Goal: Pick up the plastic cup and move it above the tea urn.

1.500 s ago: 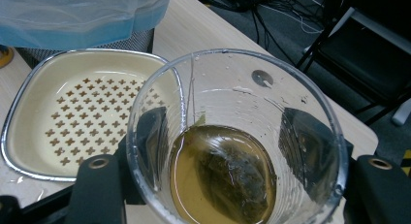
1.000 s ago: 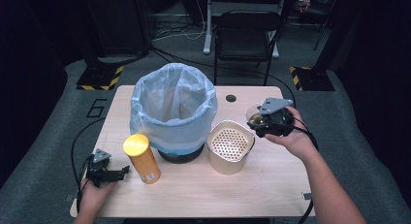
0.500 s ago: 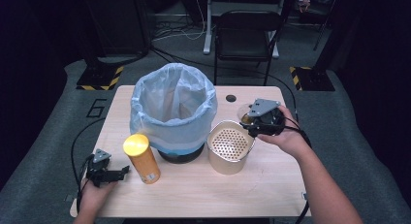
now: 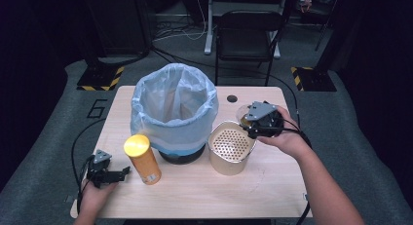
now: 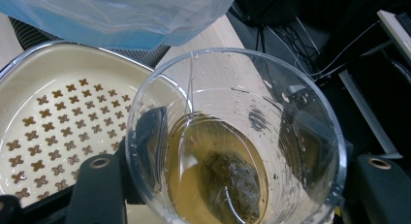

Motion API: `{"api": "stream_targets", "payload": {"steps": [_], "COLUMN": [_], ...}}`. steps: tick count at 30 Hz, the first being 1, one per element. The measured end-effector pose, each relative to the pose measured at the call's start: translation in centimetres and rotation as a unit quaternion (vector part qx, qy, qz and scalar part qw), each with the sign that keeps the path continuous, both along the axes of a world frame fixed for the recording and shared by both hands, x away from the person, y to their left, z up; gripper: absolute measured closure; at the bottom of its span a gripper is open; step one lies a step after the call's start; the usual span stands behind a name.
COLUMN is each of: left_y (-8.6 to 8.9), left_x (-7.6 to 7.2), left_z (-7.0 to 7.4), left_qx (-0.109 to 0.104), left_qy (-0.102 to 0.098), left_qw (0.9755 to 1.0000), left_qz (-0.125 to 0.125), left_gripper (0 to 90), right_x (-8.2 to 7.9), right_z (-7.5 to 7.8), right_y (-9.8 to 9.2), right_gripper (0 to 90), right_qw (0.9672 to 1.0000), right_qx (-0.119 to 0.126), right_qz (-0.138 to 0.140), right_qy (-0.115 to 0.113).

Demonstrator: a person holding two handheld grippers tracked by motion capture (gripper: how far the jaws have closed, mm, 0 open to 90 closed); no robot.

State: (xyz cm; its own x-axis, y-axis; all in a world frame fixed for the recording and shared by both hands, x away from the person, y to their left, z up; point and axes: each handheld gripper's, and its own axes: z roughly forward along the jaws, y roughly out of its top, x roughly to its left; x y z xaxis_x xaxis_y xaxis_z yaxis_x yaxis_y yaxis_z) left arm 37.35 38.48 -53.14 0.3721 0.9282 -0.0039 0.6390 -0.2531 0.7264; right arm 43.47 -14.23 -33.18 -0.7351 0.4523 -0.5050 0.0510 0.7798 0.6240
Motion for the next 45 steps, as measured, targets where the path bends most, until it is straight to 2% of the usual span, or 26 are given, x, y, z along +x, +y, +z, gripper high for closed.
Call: {"api": "stream_targets", "payload": {"steps": [8, 9, 10, 11, 14, 15, 16, 20, 21, 26, 27, 30, 34, 37, 38, 39, 40, 42, 45], "left_y": [0.0, 0.0, 0.0, 0.0, 0.0, 0.0, 0.0, 0.0, 0.0, 0.0, 0.0, 0.0, 0.0, 0.0, 0.0, 0.0, 0.0, 0.0, 0.0], "left_x": [0.0, 0.0, 0.0, 0.0, 0.0, 0.0, 0.0, 0.0, 0.0, 0.0, 0.0, 0.0, 0.0, 0.0, 0.0, 0.0, 0.0, 0.0, 0.0], "left_z": [0.0, 0.1, -0.1, -0.1, 0.1, 0.0, 0.1, 0.1, -0.1, 0.0, 0.0, 0.0, 0.0, 0.0, 0.0, 0.1, 0.0, 0.1, 0.0], "left_qx": [-0.001, 0.0, -0.002, -0.002, 0.0, -0.002, 0.0, 0.0, -0.002, 0.0, 0.0, -0.001, 0.0, 0.0, 0.0, 0.001, 0.0, 0.001, 0.001], "left_qy": [-0.002, 0.004, -0.003, -0.003, 0.004, -0.002, 0.004, 0.005, -0.003, 0.003, 0.0, -0.001, 0.002, 0.001, 0.002, 0.004, -0.002, 0.003, 0.003], "left_qw": [1.0, 1.0, 1.0, 1.0, 1.0, 1.0, 1.0, 1.0, 1.0, 1.0, 1.0, 1.0, 1.0, 1.0, 1.0, 1.0, 1.0, 1.0, 1.0], "left_qz": [0.001, -0.002, 0.001, 0.001, -0.002, 0.001, -0.002, -0.002, 0.002, -0.001, 0.0, 0.001, -0.001, 0.0, -0.001, -0.002, 0.0, -0.002, -0.001], "left_gripper": [4.5, 4.5, 4.5, 4.5, 4.6, 4.5, 4.5, 4.5, 4.5, 4.5, 4.5, 4.5, 4.5, 4.6, 4.6, 4.5, 4.5, 4.6, 4.6], "right_x": [0.0, 0.0, 0.0, 0.0, 0.0, 0.1, 0.1, 0.1, 0.2, 0.5, 0.6, 0.7, 1.1, 1.2, 1.2, 1.1, 1.0, 0.9, 0.5], "right_z": [-0.2, -0.3, -0.4, -0.4, -0.8, -0.9, -1.0, -1.5, -1.6, -2.2, -2.4, -2.6, -3.3, -3.7, -3.7, -3.8, -3.8, -3.8, -3.9], "right_y": [0.3, 0.3, 0.4, 0.4, 0.5, 0.5, 0.5, 0.3, 0.3, 0.1, 0.1, 0.1, 0.0, 0.1, 0.1, 0.3, 0.4, 0.4, 0.6], "right_gripper": [34.9, 34.8, 35.0, 35.0, 36.2, 36.4, 36.5, 36.7, 36.6, 36.9, 36.8, 36.9, 37.0, 37.4, 37.4, 37.8, 37.9, 38.3, 38.3], "right_qw": [0.9998, 0.9995, 0.9989, 0.9989, 0.9974, 0.9968, 0.9966, 0.9955, 0.9952, 0.9937, 0.9921, 0.9908, 0.9869, 0.984, 0.984, 0.982, 0.9815, 0.9803, 0.9765], "right_qx": [-0.004, -0.008, -0.012, -0.012, -0.025, -0.029, -0.03, -0.026, -0.026, -0.019, -0.016, -0.015, 0.006, -0.001, -0.001, -0.005, -0.005, -0.008, -0.029], "right_qz": [0.011, 0.016, 0.017, 0.017, 0.022, 0.028, 0.031, 0.041, 0.045, 0.056, 0.063, 0.071, 0.086, 0.097, 0.097, 0.1, 0.101, 0.103, 0.101], "right_qy": [-0.019, -0.027, -0.042, -0.042, -0.064, -0.07, -0.07, -0.082, -0.083, -0.095, -0.107, -0.114, -0.136, -0.149, -0.149, -0.16, -0.162, -0.169, -0.188]}}
